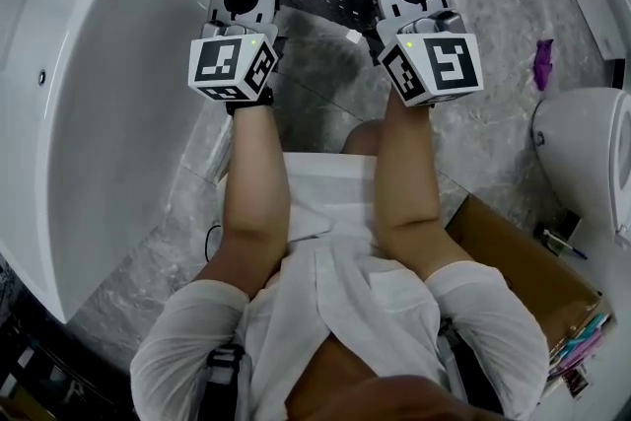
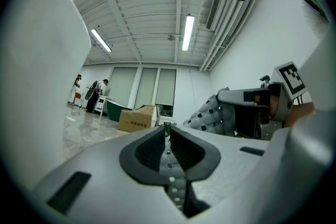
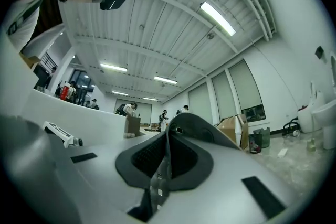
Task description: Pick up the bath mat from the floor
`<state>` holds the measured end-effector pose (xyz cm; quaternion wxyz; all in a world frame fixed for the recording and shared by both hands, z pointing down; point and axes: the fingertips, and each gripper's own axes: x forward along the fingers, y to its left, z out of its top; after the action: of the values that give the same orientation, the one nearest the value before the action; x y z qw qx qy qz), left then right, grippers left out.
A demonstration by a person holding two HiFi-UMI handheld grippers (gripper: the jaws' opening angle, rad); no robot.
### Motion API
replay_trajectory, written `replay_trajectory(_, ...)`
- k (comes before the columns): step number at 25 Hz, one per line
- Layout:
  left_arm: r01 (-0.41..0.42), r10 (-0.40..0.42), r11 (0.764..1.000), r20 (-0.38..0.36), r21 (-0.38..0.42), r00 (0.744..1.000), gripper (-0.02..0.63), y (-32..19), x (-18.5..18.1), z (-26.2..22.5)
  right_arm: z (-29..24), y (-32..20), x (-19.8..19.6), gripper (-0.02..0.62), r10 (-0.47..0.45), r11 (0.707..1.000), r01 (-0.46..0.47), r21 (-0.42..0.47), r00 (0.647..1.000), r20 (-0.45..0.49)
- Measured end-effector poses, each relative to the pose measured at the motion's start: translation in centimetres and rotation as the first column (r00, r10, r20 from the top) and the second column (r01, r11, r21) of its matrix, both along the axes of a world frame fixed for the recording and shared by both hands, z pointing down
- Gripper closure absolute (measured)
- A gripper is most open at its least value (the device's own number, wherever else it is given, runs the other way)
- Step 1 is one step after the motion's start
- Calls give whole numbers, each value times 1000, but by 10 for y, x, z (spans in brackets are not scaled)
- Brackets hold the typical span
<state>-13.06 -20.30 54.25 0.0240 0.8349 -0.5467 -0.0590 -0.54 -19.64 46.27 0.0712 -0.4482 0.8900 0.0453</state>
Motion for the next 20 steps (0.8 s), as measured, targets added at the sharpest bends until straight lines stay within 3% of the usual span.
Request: replay_trajectory(20, -7, 7, 1000, 17, -15, 1000, 568, -15, 1, 11, 14, -6, 1, 561, -7, 1000, 7, 8, 999, -31)
